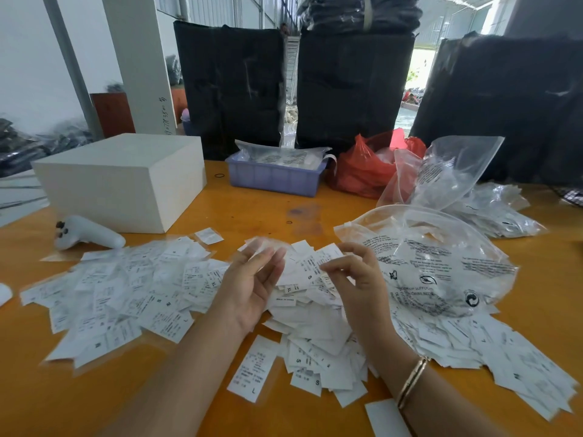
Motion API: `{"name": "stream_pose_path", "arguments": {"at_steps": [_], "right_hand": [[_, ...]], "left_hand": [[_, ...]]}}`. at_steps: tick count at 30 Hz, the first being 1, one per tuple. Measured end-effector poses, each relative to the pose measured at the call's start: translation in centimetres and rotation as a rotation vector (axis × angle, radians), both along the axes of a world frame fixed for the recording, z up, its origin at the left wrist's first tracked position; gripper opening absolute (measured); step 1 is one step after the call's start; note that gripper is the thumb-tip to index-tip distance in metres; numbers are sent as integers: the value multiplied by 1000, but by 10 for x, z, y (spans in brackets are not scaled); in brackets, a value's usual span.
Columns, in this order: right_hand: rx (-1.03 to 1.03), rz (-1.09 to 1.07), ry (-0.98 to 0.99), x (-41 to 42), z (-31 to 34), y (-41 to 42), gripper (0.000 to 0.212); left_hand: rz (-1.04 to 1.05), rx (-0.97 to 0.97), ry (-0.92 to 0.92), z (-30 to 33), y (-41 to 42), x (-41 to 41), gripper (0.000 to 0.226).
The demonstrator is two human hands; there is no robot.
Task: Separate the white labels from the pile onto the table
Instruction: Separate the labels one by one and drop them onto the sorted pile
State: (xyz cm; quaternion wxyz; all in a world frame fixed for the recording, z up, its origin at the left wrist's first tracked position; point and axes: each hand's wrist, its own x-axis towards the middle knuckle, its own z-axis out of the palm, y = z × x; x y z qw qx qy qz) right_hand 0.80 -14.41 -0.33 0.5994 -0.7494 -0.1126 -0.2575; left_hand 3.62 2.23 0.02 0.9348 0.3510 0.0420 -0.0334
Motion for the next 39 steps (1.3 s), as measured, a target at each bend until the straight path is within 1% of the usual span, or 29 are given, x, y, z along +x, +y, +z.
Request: {"name": "stream_pose_path", "arguments": {"at_steps": [2,3,5,6,7,9,11,13,16,18,21,23,27,30,33,37,39], "right_hand": [[193,112,117,0,2,-2,32],[255,148,169,0,2,-3,31],[314,189,227,-1,2,-4,35],[343,211,241,-1,2,-4,38],[371,233,248,-1,2,-4,38],[384,218,247,0,3,-3,33],[378,140,241,1,3,-3,27],[410,89,216,3,2,-6,29],[489,113,199,4,1,-7,35],[535,146,211,3,2,-6,30],[549,146,229,0,5,-5,9],[561,143,235,-1,5,-3,3],[546,146,233,-3,6,2,4],[542,142,226,-3,5,3,4],[525,145,225,0,4,3,5],[435,137,232,2,0,5,8],[371,135,230,3,-2,5,7]], "left_hand": [[-16,-32,1,1,0,-1,47],[-24,-46,8,1,0,0,47],[-38,-51,26,-1,1,0,35],[-41,-24,40,-2,1,-1,31],[-39,21,53,-2,0,-1,29],[-27,94,61,-2,-1,-1,30],[-21,103,46,-1,-2,-1,31],[-27,114,33,0,-2,-1,29],[-34,118,26,-1,-4,-3,22],[-43,116,21,1,-6,-3,24],[-52,124,9,2,-7,-5,27],[-53,147,-1,1,-7,-6,25],[-52,160,-8,0,-10,-6,17],[-57,167,-12,0,-12,-6,23],[-60,180,-17,-1,-14,-6,22],[-58,191,-35,-1,-14,-6,31],[-50,201,-47,-1,-13,-5,32]]}}
